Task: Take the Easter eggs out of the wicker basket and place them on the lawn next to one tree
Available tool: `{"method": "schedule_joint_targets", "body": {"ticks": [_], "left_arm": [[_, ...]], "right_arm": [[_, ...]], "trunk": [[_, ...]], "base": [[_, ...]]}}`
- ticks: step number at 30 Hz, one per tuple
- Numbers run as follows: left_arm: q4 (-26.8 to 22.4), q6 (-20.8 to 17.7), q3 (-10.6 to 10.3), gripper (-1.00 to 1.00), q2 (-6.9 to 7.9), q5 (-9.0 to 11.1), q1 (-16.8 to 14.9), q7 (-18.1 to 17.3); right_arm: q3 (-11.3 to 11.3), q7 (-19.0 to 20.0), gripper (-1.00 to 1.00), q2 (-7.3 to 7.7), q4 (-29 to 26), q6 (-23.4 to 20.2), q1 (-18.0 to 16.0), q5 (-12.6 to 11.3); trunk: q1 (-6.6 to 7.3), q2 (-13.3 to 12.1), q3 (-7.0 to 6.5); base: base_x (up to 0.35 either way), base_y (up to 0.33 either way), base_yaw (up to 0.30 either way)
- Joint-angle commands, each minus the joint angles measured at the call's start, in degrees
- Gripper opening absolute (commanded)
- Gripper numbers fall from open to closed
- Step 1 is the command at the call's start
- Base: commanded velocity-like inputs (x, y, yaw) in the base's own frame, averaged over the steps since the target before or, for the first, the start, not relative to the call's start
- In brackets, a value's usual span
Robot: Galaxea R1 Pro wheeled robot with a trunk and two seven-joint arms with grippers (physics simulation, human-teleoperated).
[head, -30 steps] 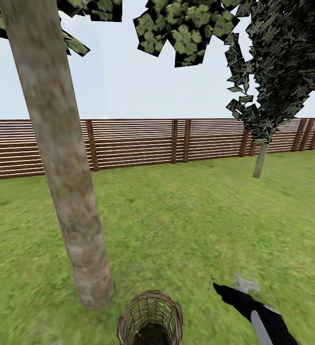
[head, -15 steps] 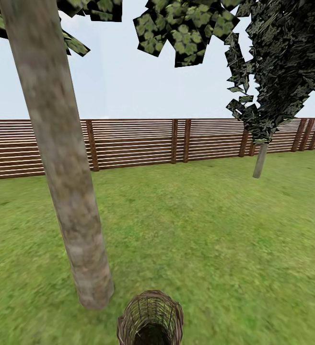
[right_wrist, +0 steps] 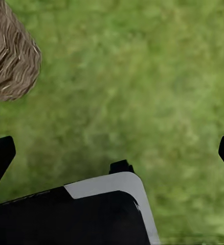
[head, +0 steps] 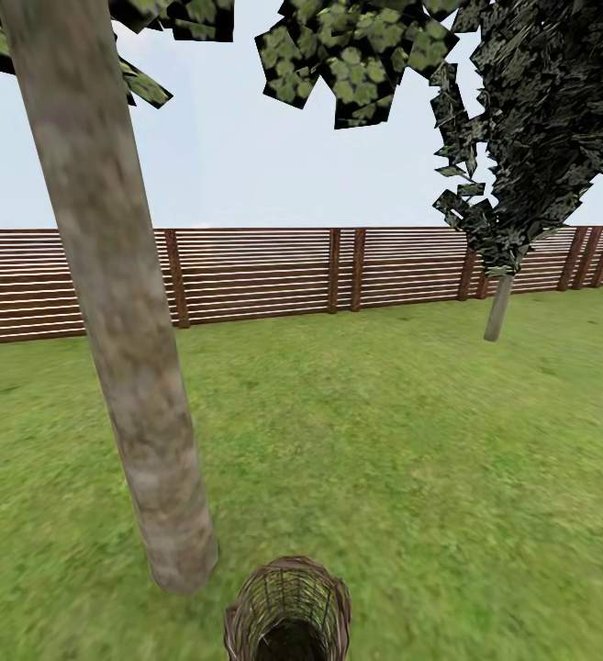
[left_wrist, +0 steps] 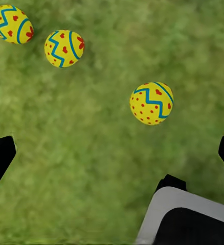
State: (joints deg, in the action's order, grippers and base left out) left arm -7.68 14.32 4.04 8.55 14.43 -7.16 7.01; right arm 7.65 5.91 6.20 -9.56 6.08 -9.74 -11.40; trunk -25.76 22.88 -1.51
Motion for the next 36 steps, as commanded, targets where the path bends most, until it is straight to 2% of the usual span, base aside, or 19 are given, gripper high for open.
{"method": "schedule_joint_targets", "body": {"ticks": [1, 10, 17, 24, 36], "left_arm": [[0.04, 0.18, 0.35, 1.00, -0.02, -0.10, 0.25, -0.05], [0.04, 1.46, 0.27, 1.00, -0.54, -0.19, 2.78, -0.09], [0.04, 1.57, 0.25, 1.00, -0.70, -0.26, 4.37, -0.14], [0.04, 1.59, 0.10, 1.00, -2.41, -0.28, 6.87, -0.15], [0.04, 1.38, 0.15, 1.00, -3.75, -0.06, 7.75, -0.08]], "right_arm": [[0.21, 0.44, 1.00, 0.05, 0.72, 0.21, -0.03, -0.61], [0.11, 0.42, 1.00, 0.39, 7.30, 0.24, 0.00, -0.56], [0.09, 0.42, 1.00, 0.39, 8.20, 0.25, 1.66, -0.55], [0.01, 0.49, 1.00, 0.24, 8.82, 0.25, 2.52, -0.47], [0.00, 0.48, 1.00, 0.15, 9.04, 0.25, 2.62, -0.46]], "trunk": [[-0.02, 0.03, 0.01], [-0.02, 0.03, 0.01], [-0.02, 0.03, 0.01], [-0.02, 0.03, 0.11], [-0.02, 0.03, 1.04]], "base": [[0.000, 0.000, 0.000], [0.000, 0.000, 0.000], [0.000, 0.000, 0.000], [0.000, 0.000, 0.000], [0.000, 0.000, 0.000]]}}
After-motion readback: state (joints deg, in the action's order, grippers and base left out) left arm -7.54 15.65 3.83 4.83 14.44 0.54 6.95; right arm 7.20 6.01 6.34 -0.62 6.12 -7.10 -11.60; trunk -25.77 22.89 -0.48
